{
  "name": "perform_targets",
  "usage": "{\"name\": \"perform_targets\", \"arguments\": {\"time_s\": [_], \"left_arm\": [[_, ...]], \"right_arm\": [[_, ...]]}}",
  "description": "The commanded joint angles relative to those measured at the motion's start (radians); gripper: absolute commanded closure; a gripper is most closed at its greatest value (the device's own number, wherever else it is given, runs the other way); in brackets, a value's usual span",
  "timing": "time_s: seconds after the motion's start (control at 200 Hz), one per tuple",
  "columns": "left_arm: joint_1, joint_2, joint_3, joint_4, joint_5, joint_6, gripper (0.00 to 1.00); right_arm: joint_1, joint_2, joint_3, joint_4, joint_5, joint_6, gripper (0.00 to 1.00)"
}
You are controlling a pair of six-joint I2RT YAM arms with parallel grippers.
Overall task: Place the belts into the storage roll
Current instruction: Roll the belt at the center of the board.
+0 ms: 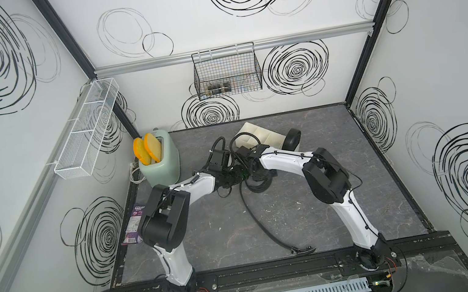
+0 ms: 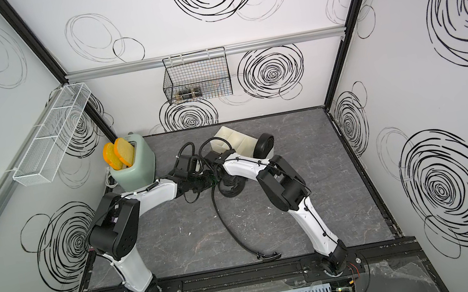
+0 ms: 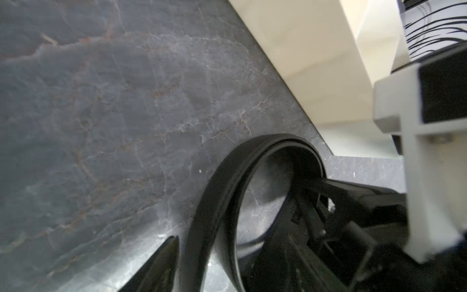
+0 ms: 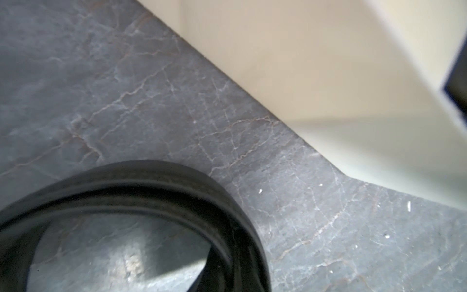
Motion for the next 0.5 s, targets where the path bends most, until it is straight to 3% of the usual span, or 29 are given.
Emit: {"name": "perform_targets", "arguments": {"time_s": [0.0,0.185,0.495], "left_arm": [[-0.010,0.042,0.075,-0.046,-0.053,0.072,0.28],[-0.023,0.107,0.165,-0.116,-0.079,0.135,0.32],[-0.065,0.179,0.206,-0.154,-0.071,0.156,0.50]], "right_arm": [[-0.011,0.018,-0.026,-0.042,0.038,-0.004,1.00],[-0.018,0.017,-0.027,-0.031,0.014,-0.006,1.00],[-0.022,0.015,-0.022,-0.032,0.008,-0.007,1.00]]}}
